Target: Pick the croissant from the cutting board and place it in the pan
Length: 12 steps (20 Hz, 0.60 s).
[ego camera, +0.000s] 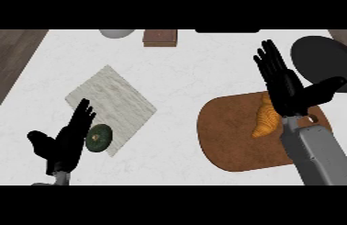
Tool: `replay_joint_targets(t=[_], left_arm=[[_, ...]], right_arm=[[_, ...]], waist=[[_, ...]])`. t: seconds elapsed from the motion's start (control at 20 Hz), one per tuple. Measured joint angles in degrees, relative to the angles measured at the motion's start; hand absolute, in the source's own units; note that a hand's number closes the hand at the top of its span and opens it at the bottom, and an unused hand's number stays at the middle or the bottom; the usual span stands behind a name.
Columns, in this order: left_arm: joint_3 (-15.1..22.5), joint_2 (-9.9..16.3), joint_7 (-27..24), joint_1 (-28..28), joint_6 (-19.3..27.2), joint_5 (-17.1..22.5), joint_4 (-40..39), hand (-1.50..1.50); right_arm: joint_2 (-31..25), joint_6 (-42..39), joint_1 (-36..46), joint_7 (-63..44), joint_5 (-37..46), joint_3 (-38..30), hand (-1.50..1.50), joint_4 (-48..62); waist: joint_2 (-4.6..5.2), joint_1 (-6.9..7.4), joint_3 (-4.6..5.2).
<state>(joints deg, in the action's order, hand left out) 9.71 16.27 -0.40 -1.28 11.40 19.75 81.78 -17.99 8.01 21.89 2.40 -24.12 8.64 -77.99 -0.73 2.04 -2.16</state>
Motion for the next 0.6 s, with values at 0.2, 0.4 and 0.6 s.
replay_joint_targets(t=[0.2, 0.4, 0.6], left_arm=[[0.68, 3.31, 0.82, 2.76, -0.14, -3.35, 1.82, 0.0], [1.69, 6.86, 0.77, 5.64, -1.51, -6.44, 3.71, 0.0], [3.83, 8.17, 2.91, 7.78, -3.08, -7.97, 5.26, 0.0]], right_arm=[[-3.92, 4.41, -0.38, -4.62, 2.12, -2.82, -1.5, 4.58], [-14.12, 8.84, -4.27, -10.81, 11.69, -0.96, 1.5, 12.28], [-18.27, 20.69, -6.1, -16.81, 22.58, 1.39, -1.5, 17.56]], waist=[[0.49, -1.55, 1.38], [1.74, -2.8, 2.68], [1.36, -2.81, 2.55]])
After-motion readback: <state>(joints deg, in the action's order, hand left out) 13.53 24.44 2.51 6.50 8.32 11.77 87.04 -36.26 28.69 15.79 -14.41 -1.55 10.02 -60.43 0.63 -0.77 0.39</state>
